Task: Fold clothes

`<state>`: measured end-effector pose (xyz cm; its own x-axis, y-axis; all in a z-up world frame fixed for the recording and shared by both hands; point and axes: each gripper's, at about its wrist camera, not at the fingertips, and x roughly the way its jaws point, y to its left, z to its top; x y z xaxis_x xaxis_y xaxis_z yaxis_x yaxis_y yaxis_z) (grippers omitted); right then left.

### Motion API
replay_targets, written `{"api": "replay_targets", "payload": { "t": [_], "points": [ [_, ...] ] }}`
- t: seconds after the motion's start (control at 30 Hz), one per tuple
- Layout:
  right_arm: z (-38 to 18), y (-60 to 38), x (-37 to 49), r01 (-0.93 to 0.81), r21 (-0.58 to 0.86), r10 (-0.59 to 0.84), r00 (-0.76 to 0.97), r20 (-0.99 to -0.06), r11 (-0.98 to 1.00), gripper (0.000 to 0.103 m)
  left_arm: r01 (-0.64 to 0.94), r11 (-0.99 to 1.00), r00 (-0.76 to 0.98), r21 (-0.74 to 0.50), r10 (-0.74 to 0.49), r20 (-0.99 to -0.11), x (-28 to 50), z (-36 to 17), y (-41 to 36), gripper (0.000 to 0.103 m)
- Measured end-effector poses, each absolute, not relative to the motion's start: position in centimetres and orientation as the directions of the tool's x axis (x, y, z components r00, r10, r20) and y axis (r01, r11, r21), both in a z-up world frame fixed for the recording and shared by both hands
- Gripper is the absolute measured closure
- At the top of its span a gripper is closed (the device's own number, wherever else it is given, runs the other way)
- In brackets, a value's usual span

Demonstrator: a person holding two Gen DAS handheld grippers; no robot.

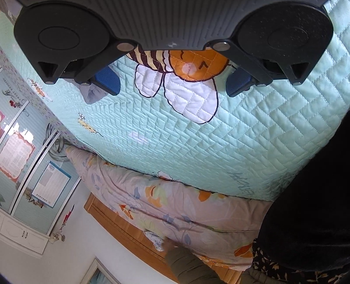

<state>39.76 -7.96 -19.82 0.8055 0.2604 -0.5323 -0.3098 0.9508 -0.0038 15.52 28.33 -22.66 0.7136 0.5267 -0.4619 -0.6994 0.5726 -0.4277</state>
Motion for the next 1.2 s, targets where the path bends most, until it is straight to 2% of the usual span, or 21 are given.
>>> {"api": "replay_targets", "payload": {
  "t": [0.07, 0.13, 0.2, 0.23, 0.37, 0.47, 0.53, 0.6, 0.7, 0.83, 0.9, 1.0, 1.1, 1.17, 1.2],
  "points": [
    [-20.4, -6.6, 37.0, -0.383, 0.007, 0.323, 0.77, -0.55, 0.924, 0.022, -0.696, 0.572, 0.717, -0.434, 0.524, -0.459, 15.4, -22.7, 28.4, 0.001],
    [-21.5, -6.8, 36.8, -0.39, -0.022, 0.302, 0.747, -0.592, 0.921, 0.022, -0.693, 0.571, 0.72, -0.44, 0.522, -0.457, 15.2, -22.7, 28.4, 0.001],
    [-22.6, -8.1, 39.8, -0.325, -0.131, 0.178, 0.763, -0.621, 0.937, 0.02, -0.692, 0.571, 0.721, -0.442, 0.522, -0.455, 15.1, -22.7, 28.4, 0.001],
    [-22.9, -9.8, 42.1, -0.272, -0.144, 0.128, 0.775, -0.619, 0.951, 0.015, -0.692, 0.571, 0.722, -0.443, 0.522, -0.454, 15.1, -22.7, 28.4, 0.001],
    [-20.9, -16.1, 44.9, -0.05, -0.029, 0.023, 0.797, -0.604, 0.998, 0.021, -0.699, 0.57, 0.714, -0.431, 0.527, -0.46, 15.4, -22.7, 28.3, 0.001],
    [-20.0, -16.2, 39.8, -0.161, 0.101, 0.189, 0.804, -0.563, 0.982, 0.021, -0.704, 0.57, 0.709, -0.423, 0.532, -0.463, 15.6, -22.6, 28.2, 0.001],
    [-20.6, -15.1, 35.9, -0.252, 0.094, 0.26, 0.782, -0.566, 0.963, 0.017, -0.705, 0.571, 0.708, -0.421, 0.533, -0.463, 15.6, -22.6, 28.1, 0.001],
    [-21.5, -14.5, 34.3, -0.297, 0.052, 0.268, 0.757, -0.596, 0.954, 0.017, -0.703, 0.571, 0.71, -0.424, 0.533, -0.46, 15.5, -22.6, 28.1, 0.001],
    [-22.9, -17.2, 36.8, -0.147, -0.044, 0.09, 0.785, -0.613, 0.988, 0.017, -0.702, 0.57, 0.712, -0.427, 0.534, -0.457, 15.4, -22.6, 28.1, 0.001],
    [-21.7, -24.2, 39.1, 0.08, 0.089, -0.013, 0.811, -0.585, 0.993, 0.018, -0.705, 0.569, 0.709, -0.423, 0.537, -0.458, 15.5, -22.7, 28.1, 0.001],
    [-21.1, -24.8, 37.2, 0.051, 0.138, 0.038, 0.818, -0.574, 0.989, 0.018, -0.71, 0.571, 0.703, -0.413, 0.541, -0.461, 15.7, -22.7, 27.9, 0.001],
    [-21.1, -23.7, 34.5, -0.055, 0.085, 0.094, 0.809, -0.58, 0.995, 0.017, -0.713, 0.573, 0.7, -0.405, 0.545, -0.462, 15.8, -22.7, 27.9, 0.001],
    [-22.5, -24.8, 37.2, -0.03, -0.096, -0.036, 0.783, -0.621, 0.995, 0.016, -0.712, 0.573, 0.7, -0.406, 0.545, -0.461, 15.8, -22.7, 27.9, 0.001],
    [-22.5, -28.1, 39.2, 0.09, -0.103, -0.135, 0.764, -0.631, 0.991, 0.015, -0.714, 0.572, 0.699, -0.404, 0.546, -0.462, 15.8, -22.7, 27.8, 0.001],
    [-22.1, -29.9, 39.7, 0.159, -0.08, -0.174, 0.759, -0.627, 0.984, 0.017, -0.715, 0.573, 0.698, -0.401, 0.548, -0.462, 15.9, -22.7, 27.8, 0.001]
  ]
}}
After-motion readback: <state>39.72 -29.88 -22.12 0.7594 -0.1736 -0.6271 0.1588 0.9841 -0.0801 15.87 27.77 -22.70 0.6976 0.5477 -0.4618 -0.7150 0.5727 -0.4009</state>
